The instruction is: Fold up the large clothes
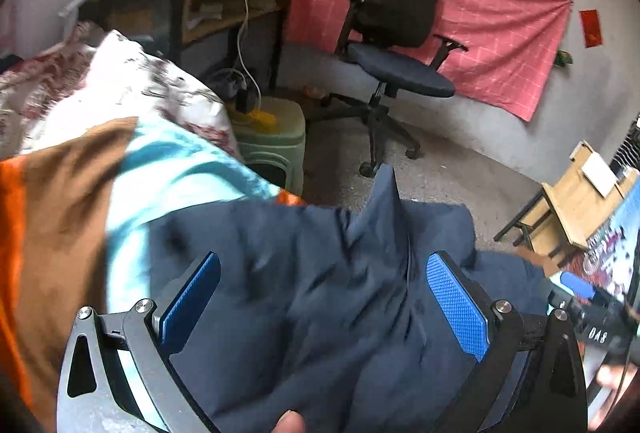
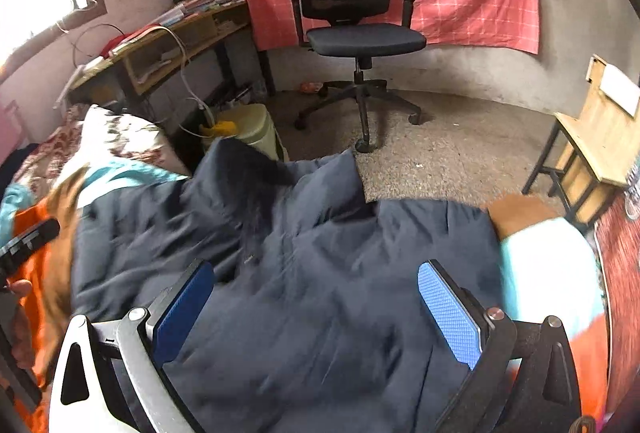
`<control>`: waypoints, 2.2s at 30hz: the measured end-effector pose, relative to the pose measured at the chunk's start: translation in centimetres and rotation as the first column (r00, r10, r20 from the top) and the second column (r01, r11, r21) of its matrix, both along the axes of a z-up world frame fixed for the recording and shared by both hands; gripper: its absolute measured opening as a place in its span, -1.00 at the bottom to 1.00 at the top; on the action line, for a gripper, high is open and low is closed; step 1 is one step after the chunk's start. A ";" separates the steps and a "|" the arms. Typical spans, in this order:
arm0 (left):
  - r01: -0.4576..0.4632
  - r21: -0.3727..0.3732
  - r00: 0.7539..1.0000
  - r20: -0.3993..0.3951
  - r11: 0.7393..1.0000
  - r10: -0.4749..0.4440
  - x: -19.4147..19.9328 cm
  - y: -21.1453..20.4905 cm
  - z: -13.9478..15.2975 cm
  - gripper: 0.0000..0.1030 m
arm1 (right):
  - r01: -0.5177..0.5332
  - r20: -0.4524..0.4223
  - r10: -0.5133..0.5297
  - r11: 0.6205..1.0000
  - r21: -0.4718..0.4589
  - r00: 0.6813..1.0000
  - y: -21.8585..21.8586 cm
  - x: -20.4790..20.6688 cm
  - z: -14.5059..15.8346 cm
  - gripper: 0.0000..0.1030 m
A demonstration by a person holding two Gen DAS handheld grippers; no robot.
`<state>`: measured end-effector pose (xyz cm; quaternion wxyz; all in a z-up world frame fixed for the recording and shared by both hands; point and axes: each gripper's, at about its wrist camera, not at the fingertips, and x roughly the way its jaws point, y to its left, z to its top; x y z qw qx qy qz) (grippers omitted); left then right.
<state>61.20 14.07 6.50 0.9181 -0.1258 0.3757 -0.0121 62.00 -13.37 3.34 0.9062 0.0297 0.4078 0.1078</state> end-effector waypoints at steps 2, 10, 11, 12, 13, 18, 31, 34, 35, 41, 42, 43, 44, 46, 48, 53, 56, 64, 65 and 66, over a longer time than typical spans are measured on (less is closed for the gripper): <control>-0.020 0.014 1.000 -0.008 1.000 0.021 2.8 -1.3 -1.0 0.97 | -0.014 -0.008 0.014 1.000 0.011 1.000 -0.6 2.7 -1.2 1.00; -0.034 0.090 0.994 -0.104 0.995 0.044 9.5 -4.0 -4.4 0.96 | 0.010 -0.096 0.000 0.995 0.102 0.995 -3.1 11.6 -5.4 1.00; -0.035 0.100 0.992 -0.121 0.994 0.047 10.3 -4.3 -4.9 0.96 | 0.005 -0.103 0.006 0.994 0.107 0.995 -3.2 12.5 -5.7 1.00; -0.037 0.111 0.990 -0.132 0.993 0.052 10.8 -4.6 -5.4 0.95 | 0.003 -0.118 0.010 0.994 0.109 0.993 -3.1 13.5 -6.1 1.00; -0.044 0.127 0.987 -0.148 0.991 0.063 11.8 -4.9 -5.8 0.94 | 0.004 -0.132 0.011 0.994 0.113 0.991 -3.0 14.1 -6.4 1.00; -0.089 0.166 0.983 -0.144 0.982 0.113 14.0 -5.3 -7.1 0.42 | 0.043 -0.190 -0.017 0.990 0.135 0.982 -2.2 17.9 -8.8 0.76; -0.043 0.172 0.997 -0.061 0.984 0.055 11.2 -6.8 -6.2 -0.86 | -0.029 -0.152 0.043 0.995 0.090 0.988 -1.1 17.7 -9.1 -0.70; -0.028 0.190 0.999 -0.024 0.981 0.033 9.6 -7.2 -5.1 -0.87 | -0.083 -0.053 0.084 0.996 0.017 0.995 -0.6 15.2 -7.0 -0.74; -0.022 0.195 1.000 -0.014 0.981 0.025 9.1 -7.3 -4.8 -0.87 | -0.094 -0.029 0.094 0.996 0.005 0.995 -0.5 14.4 -6.4 -0.75; 0.017 0.188 0.996 0.079 0.982 -0.032 4.3 -7.6 -1.8 -0.88 | -0.119 0.087 0.120 0.993 -0.015 0.989 -1.0 9.4 -2.6 -0.77; 0.025 0.183 0.995 0.087 0.983 -0.041 3.8 -7.6 -1.3 -0.89 | -0.120 0.104 0.121 0.993 -0.016 0.987 -1.2 8.5 -2.0 -0.78; 0.032 0.179 0.994 0.097 0.983 -0.050 3.1 -7.6 -0.9 -0.89 | -0.124 0.120 0.125 0.992 -0.015 0.985 -1.4 7.6 -1.4 -0.78; 0.041 0.174 0.992 0.112 0.984 -0.061 2.2 -7.6 -0.4 -0.89 | -0.126 0.133 0.127 0.992 -0.016 0.983 -1.5 6.7 -1.0 -0.78; 0.057 0.168 0.988 0.131 0.984 -0.080 0.8 -7.7 0.5 -0.89 | -0.126 0.160 0.128 0.992 -0.020 0.979 -1.8 4.9 -0.1 -0.78; 0.076 0.163 0.984 0.145 0.984 -0.100 -0.9 -7.9 1.3 -0.90 | -0.121 0.187 0.121 0.993 -0.011 0.975 -2.3 3.0 0.8 -0.78; 0.134 0.188 0.969 0.183 0.973 -0.169 -6.7 -8.3 2.5 -0.90 | -0.120 0.249 0.113 0.993 0.010 0.962 -3.1 -1.8 2.0 -0.79; 0.164 0.194 0.961 0.190 0.967 -0.201 -10.0 -8.6 2.4 -0.90 | -0.124 0.286 0.114 0.992 0.018 0.951 -3.3 -5.0 2.2 -0.79; 0.253 0.273 0.926 0.211 0.928 -0.314 -18.6 -10.3 0.0 -0.91 | -0.146 0.358 0.147 0.989 -0.029 0.922 -3.8 -13.7 1.0 -0.79; 0.266 0.292 0.922 0.202 0.918 -0.332 -19.1 -10.6 -0.6 -0.91 | -0.148 0.357 0.150 0.988 -0.034 0.922 -4.0 -14.5 0.7 -0.79; 0.274 0.306 0.920 0.193 0.912 -0.341 -19.2 -10.6 -1.1 -0.91 | -0.150 0.352 0.153 0.988 -0.037 0.923 -4.1 -15.0 0.2 -0.79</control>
